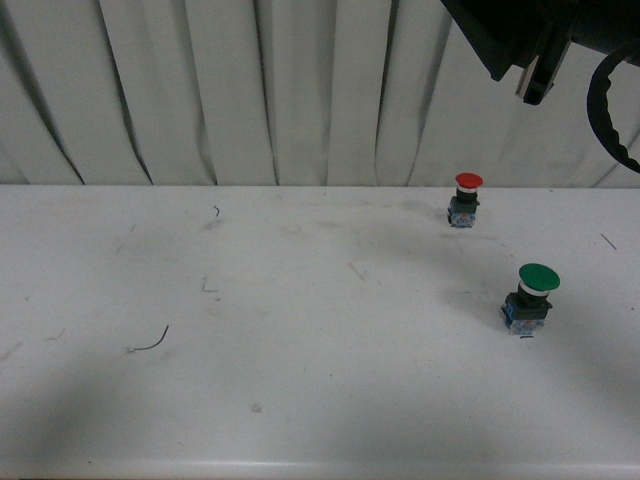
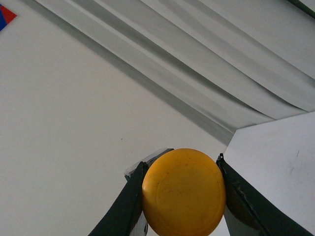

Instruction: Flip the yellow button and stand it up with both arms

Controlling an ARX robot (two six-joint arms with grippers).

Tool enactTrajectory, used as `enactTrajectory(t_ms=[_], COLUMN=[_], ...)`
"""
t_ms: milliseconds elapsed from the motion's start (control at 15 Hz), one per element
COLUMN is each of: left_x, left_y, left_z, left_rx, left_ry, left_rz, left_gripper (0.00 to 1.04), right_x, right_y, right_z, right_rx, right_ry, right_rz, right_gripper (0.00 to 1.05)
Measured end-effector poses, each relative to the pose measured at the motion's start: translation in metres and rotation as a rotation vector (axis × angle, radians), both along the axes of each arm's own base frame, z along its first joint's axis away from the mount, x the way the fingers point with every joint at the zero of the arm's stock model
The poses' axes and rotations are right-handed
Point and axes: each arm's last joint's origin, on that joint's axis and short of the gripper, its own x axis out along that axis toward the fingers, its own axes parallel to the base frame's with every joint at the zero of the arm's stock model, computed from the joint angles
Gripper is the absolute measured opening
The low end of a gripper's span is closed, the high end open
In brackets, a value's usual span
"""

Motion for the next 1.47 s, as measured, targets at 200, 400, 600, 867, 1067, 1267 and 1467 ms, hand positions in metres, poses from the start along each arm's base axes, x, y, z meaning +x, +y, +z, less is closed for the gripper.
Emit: enactTrajectory(t_ms=[200, 400, 600, 867, 1067, 1267, 1467], left_x=[-0.007, -0.012, -0.018, -0.025, -0.035, -0.035, -0.035], left_y=[0.000, 0.000, 0.000, 0.000, 0.000, 0.000, 0.000], left_z=[-0.003, -0.011, -0.011, -0.012, -0.012, -0.015, -0.014], left_rx=[0.000, 0.000, 0.000, 0.000, 0.000, 0.000, 0.000], left_ry=[-0.004, -0.010, -0.013, -0.008, -0.016, -0.001, -0.003], left_rz=[-0.003, -0.003, -0.003, -0.003, -0.002, -0.003, -0.003], left_gripper=[0.02, 0.02, 0.02, 0.02, 0.02, 0.02, 0.23], right_x=[0.000, -0.001, -0.001, -0.001, -0.001, -0.002, -0.002], right_y=[0.000, 0.002, 0.002, 0.002, 0.002, 0.004, -0.011], right_z=[0.000, 0.000, 0.000, 0.000, -0.001, -0.001, 0.017], right_rx=[-0.007, -0.007, -0.012, -0.013, -0.015, -0.043, -0.184], right_ry=[-0.007, -0.008, -0.013, -0.013, -0.013, -0.050, -0.208], right_rz=[0.001, 0.005, 0.005, 0.005, 0.004, -0.005, -0.135], right_gripper=[0.36, 0.36, 0.36, 0.36, 0.36, 0.36, 0.36])
